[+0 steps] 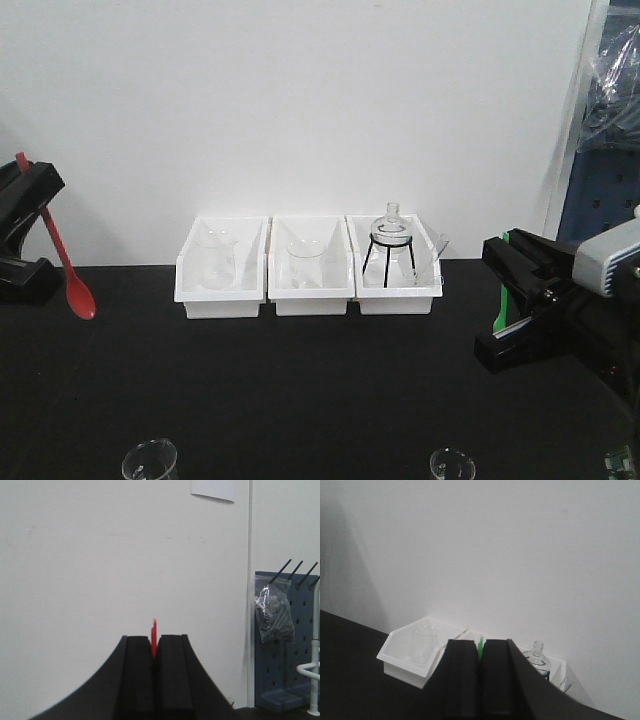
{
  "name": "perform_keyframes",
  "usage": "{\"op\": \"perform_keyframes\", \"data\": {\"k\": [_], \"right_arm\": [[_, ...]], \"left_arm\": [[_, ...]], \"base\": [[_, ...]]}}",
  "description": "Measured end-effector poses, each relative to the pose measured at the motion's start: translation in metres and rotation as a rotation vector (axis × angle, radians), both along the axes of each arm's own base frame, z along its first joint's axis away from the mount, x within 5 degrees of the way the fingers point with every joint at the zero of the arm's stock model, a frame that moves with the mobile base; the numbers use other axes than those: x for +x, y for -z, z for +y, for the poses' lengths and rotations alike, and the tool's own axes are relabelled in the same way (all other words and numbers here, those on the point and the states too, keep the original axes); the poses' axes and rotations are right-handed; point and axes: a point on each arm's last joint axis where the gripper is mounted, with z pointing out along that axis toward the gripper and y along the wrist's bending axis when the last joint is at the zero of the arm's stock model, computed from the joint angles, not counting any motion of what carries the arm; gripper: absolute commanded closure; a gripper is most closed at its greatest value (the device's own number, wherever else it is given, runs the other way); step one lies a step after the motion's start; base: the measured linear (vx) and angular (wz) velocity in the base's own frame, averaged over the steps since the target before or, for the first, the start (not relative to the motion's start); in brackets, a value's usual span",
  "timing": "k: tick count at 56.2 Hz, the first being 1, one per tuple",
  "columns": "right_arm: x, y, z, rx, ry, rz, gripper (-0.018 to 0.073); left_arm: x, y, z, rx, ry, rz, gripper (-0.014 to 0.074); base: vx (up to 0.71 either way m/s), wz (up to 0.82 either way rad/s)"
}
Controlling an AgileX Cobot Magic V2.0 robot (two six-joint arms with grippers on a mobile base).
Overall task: Sort red and green spoons into left cabinet
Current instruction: 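Lift both spoons up out of the beakers, then drive the base away from the bench holding both spoons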
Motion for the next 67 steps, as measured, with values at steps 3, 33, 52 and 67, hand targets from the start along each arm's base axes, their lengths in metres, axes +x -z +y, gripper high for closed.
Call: {"op": "perform_keyframes", "data": {"k": [3,33,52,67], "right_arm": [[0.0,0.0,0.0,0.0,0.0,0.0,0.0568],[0.0,0.0,0.0,0.0,0.0,0.0,0.0568],[0.0,0.0,0.0,0.0,0.0,0.0,0.0568],[0.0,0.0,0.0,0.0,0.0,0.0,0.0568]], "left_arm": [[0.0,0.0,0.0,0.0,0.0,0.0,0.0603],[0.0002,0.0002,-0.0001,0.0,0.0,0.001,0.0603],[0.0002,0.0002,-0.0001,0.0,0.0,0.001,0.0603],[0.0002,0.0003,-0.0002,0.004,0.001,0.0,0.0603]], "base": [[0.0,0.0],[0.0,0.0],[-0.12,-0.03],[-0.21,0.01]]}}
